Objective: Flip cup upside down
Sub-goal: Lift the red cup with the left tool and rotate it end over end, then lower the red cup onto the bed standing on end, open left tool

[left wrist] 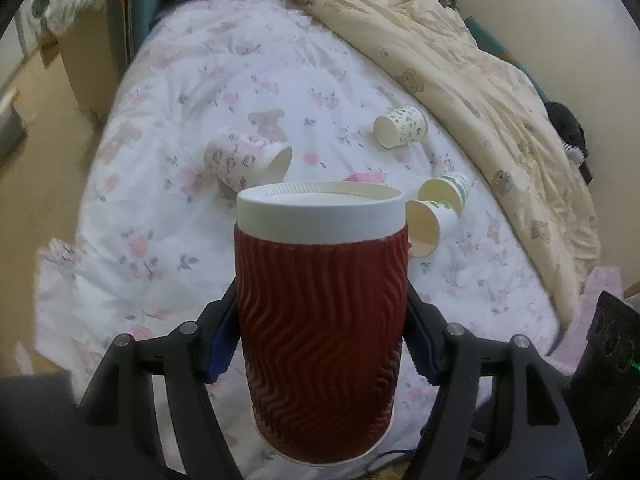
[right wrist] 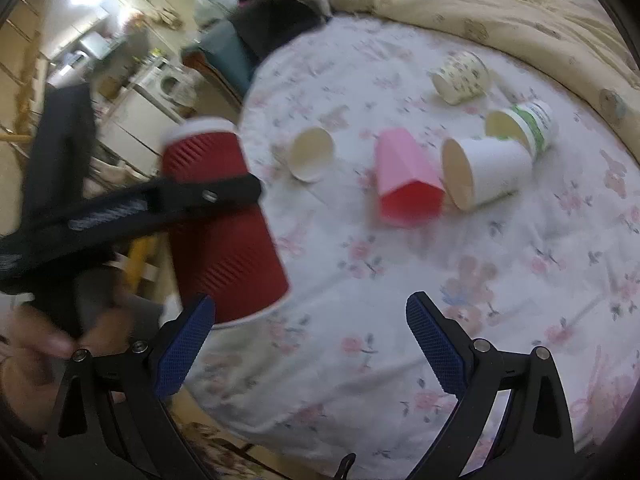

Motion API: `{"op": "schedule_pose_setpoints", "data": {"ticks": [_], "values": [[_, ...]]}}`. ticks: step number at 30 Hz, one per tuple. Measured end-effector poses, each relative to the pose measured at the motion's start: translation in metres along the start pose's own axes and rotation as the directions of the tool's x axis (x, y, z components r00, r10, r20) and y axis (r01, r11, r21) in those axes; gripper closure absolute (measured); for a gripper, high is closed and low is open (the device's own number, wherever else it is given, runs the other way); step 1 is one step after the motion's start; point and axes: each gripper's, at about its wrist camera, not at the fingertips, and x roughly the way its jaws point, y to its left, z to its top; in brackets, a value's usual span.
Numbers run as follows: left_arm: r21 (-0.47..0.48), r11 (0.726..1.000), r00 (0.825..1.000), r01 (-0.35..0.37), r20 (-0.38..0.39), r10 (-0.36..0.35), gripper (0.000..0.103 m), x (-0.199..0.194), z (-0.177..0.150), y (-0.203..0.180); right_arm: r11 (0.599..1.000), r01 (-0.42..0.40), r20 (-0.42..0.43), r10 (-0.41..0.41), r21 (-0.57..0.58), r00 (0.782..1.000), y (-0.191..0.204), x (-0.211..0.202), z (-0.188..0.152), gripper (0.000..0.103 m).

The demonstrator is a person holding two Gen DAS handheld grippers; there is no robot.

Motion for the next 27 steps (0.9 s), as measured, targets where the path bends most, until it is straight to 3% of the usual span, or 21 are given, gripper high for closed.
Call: {"op": "schedule_pose_setpoints", "data": {"ticks": [5,10,18,27], "values": [[0.011,1.0,1.0,0.019,-0.015,-0.019,0.036,0.003,-0.002,-0.004,0.999,-0.044,-0.031,0.044,0.002,0.999,0.003,0.007,0.0,0.004],[0.036,0.997,0.997,0.07,-0.02,-0.069,0.036,-0.002,-0.003,-0.013,0.998,0.035,-0.097,-0.039,-0.044,0.995,0.007,0.022,-0.007,0.004],[0.082,0.991,0.994,0.107,-0.047,-0.103,0.036,-0.006,-0.007,-0.025,0.993,0.118,-0.113,-0.114,0.03,0.987,-0.017,0.025,-0.006,0.004],[0.106,0.992,0.996,-0.069,-0.044,0.074,0.036,0.004,0.002,-0.016,0.984,0.161,-0.033,-0.159,0.081,0.987,-0.03,0.005,-0.001,0.004]]}}
